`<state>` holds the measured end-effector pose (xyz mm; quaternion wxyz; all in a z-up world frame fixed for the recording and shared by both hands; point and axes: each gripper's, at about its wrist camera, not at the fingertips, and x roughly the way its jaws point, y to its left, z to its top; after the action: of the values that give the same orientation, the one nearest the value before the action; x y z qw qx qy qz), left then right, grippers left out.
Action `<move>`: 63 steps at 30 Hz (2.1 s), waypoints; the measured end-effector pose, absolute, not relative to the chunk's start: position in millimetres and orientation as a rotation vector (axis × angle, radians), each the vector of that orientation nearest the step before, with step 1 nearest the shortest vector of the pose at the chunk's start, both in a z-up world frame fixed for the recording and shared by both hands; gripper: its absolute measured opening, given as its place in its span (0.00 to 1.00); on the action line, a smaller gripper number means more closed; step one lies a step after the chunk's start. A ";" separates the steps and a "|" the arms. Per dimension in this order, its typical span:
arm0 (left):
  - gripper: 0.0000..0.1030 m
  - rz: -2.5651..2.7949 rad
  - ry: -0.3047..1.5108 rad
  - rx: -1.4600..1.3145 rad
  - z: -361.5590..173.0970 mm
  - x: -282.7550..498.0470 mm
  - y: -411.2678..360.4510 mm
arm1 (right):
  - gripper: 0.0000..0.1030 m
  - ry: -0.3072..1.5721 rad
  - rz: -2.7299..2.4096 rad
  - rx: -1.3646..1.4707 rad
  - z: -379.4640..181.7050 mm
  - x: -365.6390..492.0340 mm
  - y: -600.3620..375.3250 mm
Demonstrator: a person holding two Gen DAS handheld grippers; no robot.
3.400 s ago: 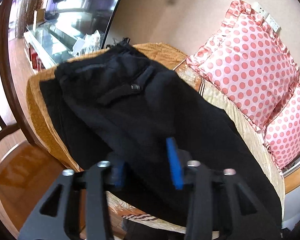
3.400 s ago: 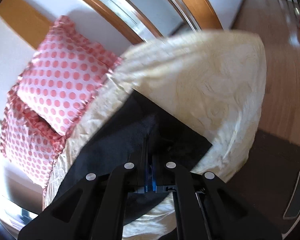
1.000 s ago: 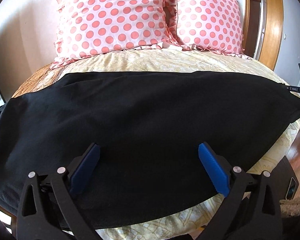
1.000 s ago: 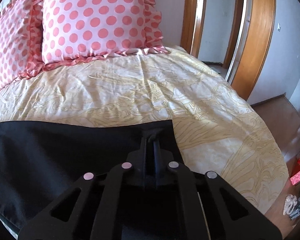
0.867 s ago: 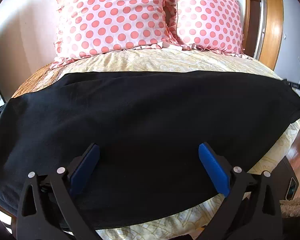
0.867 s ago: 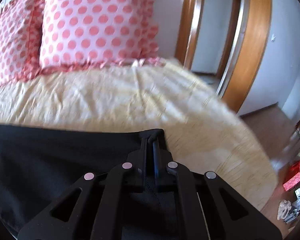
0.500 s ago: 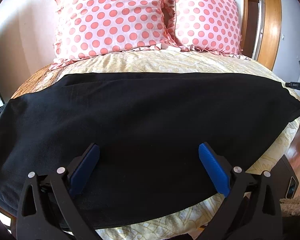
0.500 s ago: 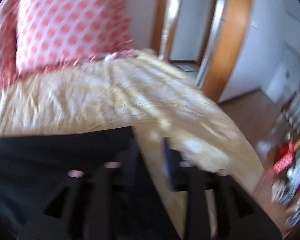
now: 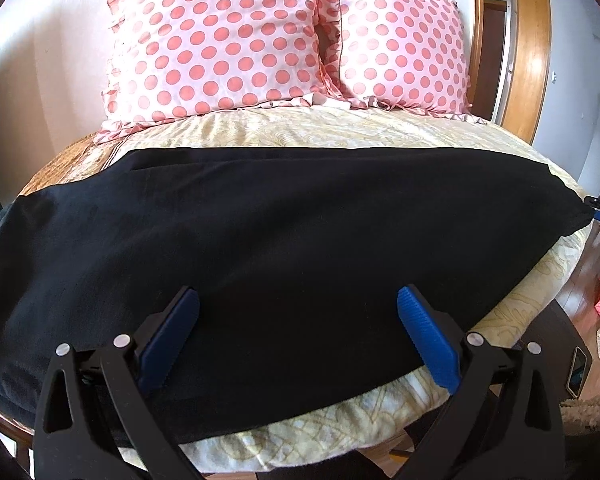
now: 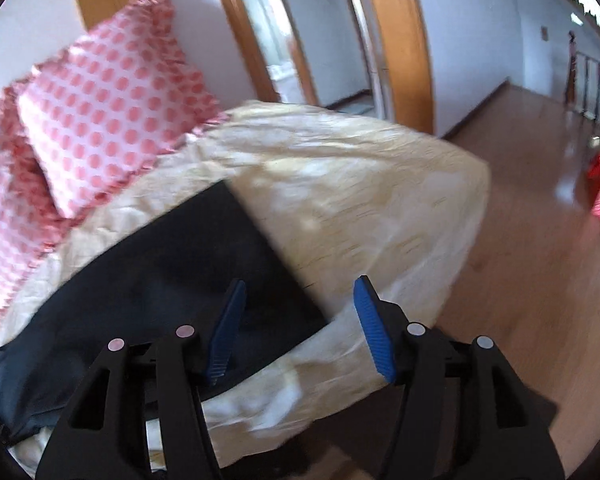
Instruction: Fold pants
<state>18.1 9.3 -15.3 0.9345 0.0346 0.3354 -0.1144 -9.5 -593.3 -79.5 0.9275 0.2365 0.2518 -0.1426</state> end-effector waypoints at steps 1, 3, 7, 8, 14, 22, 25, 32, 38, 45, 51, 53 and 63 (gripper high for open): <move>0.97 -0.235 0.685 0.070 -15.3 17.3 9.7 | 0.57 0.508 -0.283 0.480 -80.6 -10.6 -586.6; 0.97 -0.236 0.685 0.069 -15.0 17.4 10.3 | 0.57 0.490 -0.246 0.500 -80.9 -13.8 -577.9; 0.97 -0.236 0.685 0.070 -15.1 17.4 10.4 | 0.47 0.469 -0.098 0.559 -81.9 -14.0 -555.1; 0.97 -0.236 0.686 0.069 -15.1 17.2 10.5 | 0.47 0.470 -0.078 0.558 -80.9 -13.0 -549.1; 0.97 -0.234 0.689 0.063 -15.7 14.6 13.4 | 0.40 0.430 -0.219 0.619 -81.0 -10.5 -560.7; 0.97 -0.181 0.661 -0.013 -7.0 5.9 43.9 | 0.05 0.391 -0.232 0.718 -83.9 -6.0 -584.3; 0.97 -0.154 0.653 -0.082 -2.7 5.2 61.8 | 0.05 0.314 -0.156 0.664 -55.4 -9.1 -567.1; 0.97 -0.155 0.673 -0.163 -7.6 9.5 77.0 | 0.05 0.203 0.185 0.489 35.9 15.9 -468.9; 0.97 -0.129 0.668 -0.122 -9.1 6.2 69.5 | 0.05 0.289 0.696 0.312 59.9 47.5 -291.8; 0.97 -0.103 0.638 -0.212 6.8 -11.2 99.2 | 0.04 0.755 0.873 0.088 -49.6 78.9 -149.7; 0.97 0.016 0.588 -0.271 19.1 -25.6 141.5 | 0.04 0.622 0.853 0.173 -10.4 83.6 -156.8; 0.97 0.052 0.577 -0.298 21.5 -27.7 152.6 | 0.04 0.581 0.854 0.219 -2.3 80.3 -154.3; 0.97 0.195 0.535 -0.352 29.3 -47.8 199.0 | 0.12 0.692 0.869 -0.150 -44.3 61.2 -97.6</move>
<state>-47.8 199.0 29.3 0.9445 -0.1727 0.2624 0.0958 61.2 -97.6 -44.3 0.8470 -0.0713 0.3284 0.4120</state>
